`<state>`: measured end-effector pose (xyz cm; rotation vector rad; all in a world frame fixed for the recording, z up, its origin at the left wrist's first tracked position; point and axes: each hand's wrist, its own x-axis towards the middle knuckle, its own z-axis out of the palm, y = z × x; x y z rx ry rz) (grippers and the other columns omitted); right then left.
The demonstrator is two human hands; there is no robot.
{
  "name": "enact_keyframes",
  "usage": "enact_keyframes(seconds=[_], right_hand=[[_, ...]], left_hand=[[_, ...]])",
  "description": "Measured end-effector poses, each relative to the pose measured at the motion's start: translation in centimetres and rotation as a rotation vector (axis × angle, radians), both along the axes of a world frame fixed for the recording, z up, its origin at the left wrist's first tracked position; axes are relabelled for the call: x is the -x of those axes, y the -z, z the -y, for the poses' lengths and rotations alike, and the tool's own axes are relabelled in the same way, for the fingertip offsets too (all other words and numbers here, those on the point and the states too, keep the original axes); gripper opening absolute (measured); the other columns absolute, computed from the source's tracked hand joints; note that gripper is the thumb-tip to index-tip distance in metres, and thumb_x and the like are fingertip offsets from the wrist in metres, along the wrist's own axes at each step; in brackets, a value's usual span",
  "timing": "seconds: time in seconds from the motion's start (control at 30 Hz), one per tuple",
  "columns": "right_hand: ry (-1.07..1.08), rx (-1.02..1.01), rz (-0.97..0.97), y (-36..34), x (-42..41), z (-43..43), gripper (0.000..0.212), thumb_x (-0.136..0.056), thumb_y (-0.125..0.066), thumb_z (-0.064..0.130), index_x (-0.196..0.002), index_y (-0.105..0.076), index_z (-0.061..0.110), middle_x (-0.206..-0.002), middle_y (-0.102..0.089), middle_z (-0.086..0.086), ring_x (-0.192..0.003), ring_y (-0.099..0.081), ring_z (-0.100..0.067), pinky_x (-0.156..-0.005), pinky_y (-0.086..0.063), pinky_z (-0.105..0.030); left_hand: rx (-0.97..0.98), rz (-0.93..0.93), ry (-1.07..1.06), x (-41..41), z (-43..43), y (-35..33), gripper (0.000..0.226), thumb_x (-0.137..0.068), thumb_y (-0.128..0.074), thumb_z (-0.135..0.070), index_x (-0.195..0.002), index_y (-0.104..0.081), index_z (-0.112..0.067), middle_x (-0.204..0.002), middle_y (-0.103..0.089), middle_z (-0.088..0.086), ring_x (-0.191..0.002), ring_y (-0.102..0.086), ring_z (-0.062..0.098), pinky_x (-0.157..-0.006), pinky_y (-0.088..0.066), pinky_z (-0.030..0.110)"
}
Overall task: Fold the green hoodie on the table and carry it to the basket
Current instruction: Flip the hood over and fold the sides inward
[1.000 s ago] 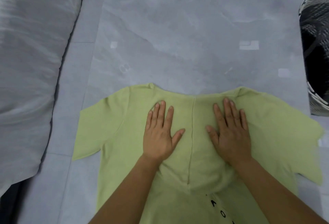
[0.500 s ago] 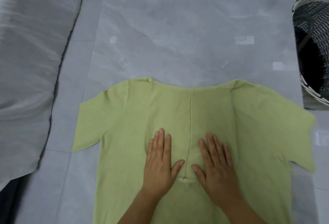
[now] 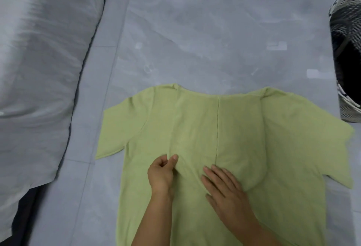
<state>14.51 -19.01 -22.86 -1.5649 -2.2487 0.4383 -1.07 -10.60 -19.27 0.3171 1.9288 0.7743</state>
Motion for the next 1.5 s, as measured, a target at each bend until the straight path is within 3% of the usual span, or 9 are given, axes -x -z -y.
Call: enact_keyframes(seconds=[0.2,0.37,0.5,0.67,0.87,1.0,1.1,1.27,1.5], right_hand=[[0.015,0.082,-0.094,-0.1,-1.5,0.3,0.035,-0.099,-0.027,0.03,-0.122,-0.05,0.016,-0.124,-0.062,-0.001,-0.122,-0.044,-0.012,-0.11,-0.024,-0.025],[0.02,0.102,-0.02,0.2,-1.9,1.5,0.046,-0.097,-0.03,0.033,-0.135,-0.039,0.009,-0.144,-0.042,-0.005,-0.135,-0.034,-0.018,-0.112,-0.024,-0.035],[-0.017,0.104,0.08,0.4,-2.6,1.7,0.044,-0.099,-0.022,0.031,-0.135,-0.042,0.014,-0.146,-0.039,-0.003,-0.138,-0.026,-0.016,-0.113,-0.02,-0.036],[-0.017,0.013,0.031,-0.5,-1.8,1.9,0.045,-0.097,-0.026,0.03,-0.132,-0.044,0.009,-0.145,-0.039,-0.006,-0.134,-0.034,-0.02,-0.112,-0.023,-0.037],[0.126,-0.047,-0.066,-0.3,-3.7,2.9,0.032,-0.097,-0.026,0.043,-0.097,-0.05,0.022,-0.104,-0.046,0.004,-0.087,-0.046,-0.017,-0.081,-0.038,-0.03],[0.039,-0.052,-0.022,-0.5,-3.7,1.9,0.028,-0.096,-0.032,0.043,-0.092,-0.051,0.024,-0.088,-0.053,0.005,-0.081,-0.044,-0.014,-0.074,-0.036,-0.027],[0.061,-0.027,0.021,0.1,-3.7,1.3,0.016,-0.081,-0.051,0.039,-0.088,-0.053,0.024,-0.076,-0.06,0.003,-0.077,-0.043,-0.014,-0.072,-0.034,-0.027],[0.072,-0.053,0.049,0.4,-3.6,0.9,0.016,-0.081,-0.052,0.028,-0.072,-0.062,0.021,-0.066,-0.058,0.002,-0.072,-0.04,-0.015,-0.068,-0.034,-0.029],[0.116,-0.019,0.034,0.2,-4.6,1.7,0.013,-0.075,-0.053,0.029,-0.085,-0.052,0.021,-0.075,-0.064,0.0,-0.078,-0.043,-0.016,-0.071,-0.034,-0.029]], left_hand=[[0.035,0.48,-0.286,2.1,0.4,-0.1,0.011,-0.088,-0.053,0.002,-0.089,-0.057,-0.007,-0.059,-0.071,0.001,-0.05,-0.066,0.009,-0.047,-0.055,0.02],[0.019,0.396,-0.204,2.2,-0.1,-0.2,0.016,-0.087,-0.052,0.006,-0.088,-0.059,-0.008,-0.058,-0.069,-0.002,-0.048,-0.063,0.005,-0.048,-0.054,0.016],[-0.003,0.36,-0.211,1.9,-0.4,-0.4,0.015,-0.085,-0.055,0.006,-0.092,-0.059,-0.007,-0.08,-0.062,0.007,-0.066,-0.06,0.014,-0.059,-0.053,0.021],[-0.351,-0.463,0.323,0.4,0.6,-1.1,0.015,-0.081,-0.059,-0.004,-0.091,-0.056,-0.016,-0.082,-0.054,-0.002,-0.08,-0.053,0.018,-0.074,-0.043,0.023],[-0.814,-0.66,1.309,-0.5,6.2,1.0,0.007,-0.083,-0.053,-0.022,-0.09,-0.053,-0.022,-0.092,-0.051,-0.007,-0.084,-0.049,0.012,-0.075,-0.036,0.022],[-0.921,-0.793,1.463,0.2,6.6,2.1,0.018,-0.082,-0.055,-0.027,-0.099,-0.055,-0.021,-0.1,-0.056,-0.006,-0.093,-0.049,0.014,-0.082,-0.035,0.025],[-0.947,-0.824,1.55,-0.1,5.8,2.8,0.02,-0.081,-0.057,-0.026,-0.1,-0.054,-0.02,-0.089,-0.065,-0.003,-0.086,-0.048,0.013,-0.081,-0.036,0.025],[-0.953,-0.815,1.613,-0.2,4.9,3.1,0.015,-0.084,-0.053,-0.02,-0.098,-0.051,-0.019,-0.077,-0.064,-0.003,-0.078,-0.045,0.012,-0.076,-0.035,0.024],[-1.08,-0.779,1.624,0.7,5.3,2.1,0.004,-0.087,-0.055,-0.015,-0.091,-0.057,-0.015,-0.097,-0.051,-0.001,-0.088,-0.048,0.017,-0.081,-0.038,0.026]])
